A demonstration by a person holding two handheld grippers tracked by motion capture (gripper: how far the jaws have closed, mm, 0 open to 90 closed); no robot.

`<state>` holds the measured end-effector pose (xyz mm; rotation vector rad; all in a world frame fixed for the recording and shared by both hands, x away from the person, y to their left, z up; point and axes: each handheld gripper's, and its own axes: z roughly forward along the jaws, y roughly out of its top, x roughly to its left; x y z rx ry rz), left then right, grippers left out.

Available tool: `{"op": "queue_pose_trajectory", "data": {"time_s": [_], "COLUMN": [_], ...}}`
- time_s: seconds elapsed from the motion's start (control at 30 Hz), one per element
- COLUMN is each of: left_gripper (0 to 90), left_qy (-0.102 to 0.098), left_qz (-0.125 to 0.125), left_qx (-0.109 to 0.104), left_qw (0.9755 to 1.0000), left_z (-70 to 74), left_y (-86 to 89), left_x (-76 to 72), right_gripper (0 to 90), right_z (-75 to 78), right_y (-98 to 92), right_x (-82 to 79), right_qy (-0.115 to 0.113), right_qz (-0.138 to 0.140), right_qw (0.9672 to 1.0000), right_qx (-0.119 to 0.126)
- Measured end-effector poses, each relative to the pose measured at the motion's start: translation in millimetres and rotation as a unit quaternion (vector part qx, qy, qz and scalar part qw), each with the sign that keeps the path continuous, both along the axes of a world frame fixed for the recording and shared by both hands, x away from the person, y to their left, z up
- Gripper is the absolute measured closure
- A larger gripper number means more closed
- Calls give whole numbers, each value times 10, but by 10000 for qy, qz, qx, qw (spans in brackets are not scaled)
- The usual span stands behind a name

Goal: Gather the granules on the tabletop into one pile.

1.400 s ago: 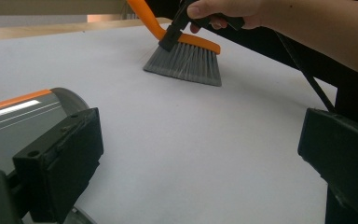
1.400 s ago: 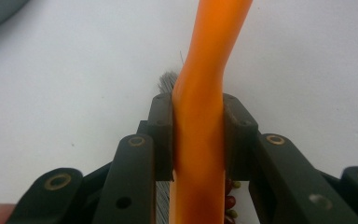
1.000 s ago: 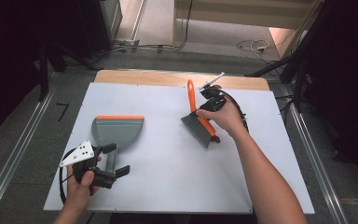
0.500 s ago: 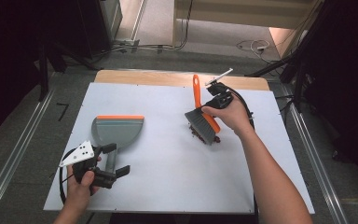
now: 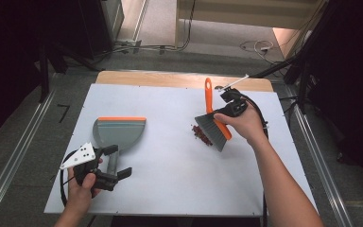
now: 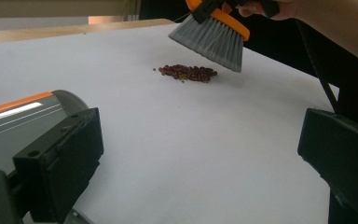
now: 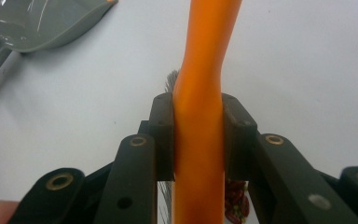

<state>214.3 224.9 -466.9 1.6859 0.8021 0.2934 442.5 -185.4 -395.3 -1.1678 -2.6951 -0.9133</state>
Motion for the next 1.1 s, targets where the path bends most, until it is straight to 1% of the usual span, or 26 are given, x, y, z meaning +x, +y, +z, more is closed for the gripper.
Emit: {"op": "queue_pose_trajectory", "data": {"time_s": [0.17, 0.27, 0.5, 0.77, 0.83, 0.97, 1.1], "left_gripper": [12, 12, 11, 11, 12, 11, 11], "left_qy": [-27, -31, -65, -96, -103, -122, -158], "left_qz": [-2, 1, 17, 43, 54, 76, 90], "left_qx": [21, 42, 61, 54, 9, 19, -17], "left_qw": [10000, 10000, 10000, 9999, 9999, 9999, 9998], "left_z": [-1, 1, 2, 8, 8, 12, 15], "left_y": [-22, -29, -40, -38, -38, -35, -29], "left_x": [7, 4, 1, -7, -6, -10, -15], "right_gripper": [685, 685, 685, 685, 685, 685, 685], "right_z": [-40, -60, -93, -131, -153, -208, -272], "right_y": [-154, -258, -504, -769, -827, -939, -1047], "right_x": [-138, -231, -450, -700, -758, -876, -1000], "right_qy": [-43, -95, -211, -397, -429, -444, -447], "right_qz": [-39, -71, -235, -365, -389, -444, -504], "right_qw": [10000, 9999, 9991, 9975, 9972, 9967, 9961], "right_qx": [51, 126, 284, 448, 467, 510, 569]}}
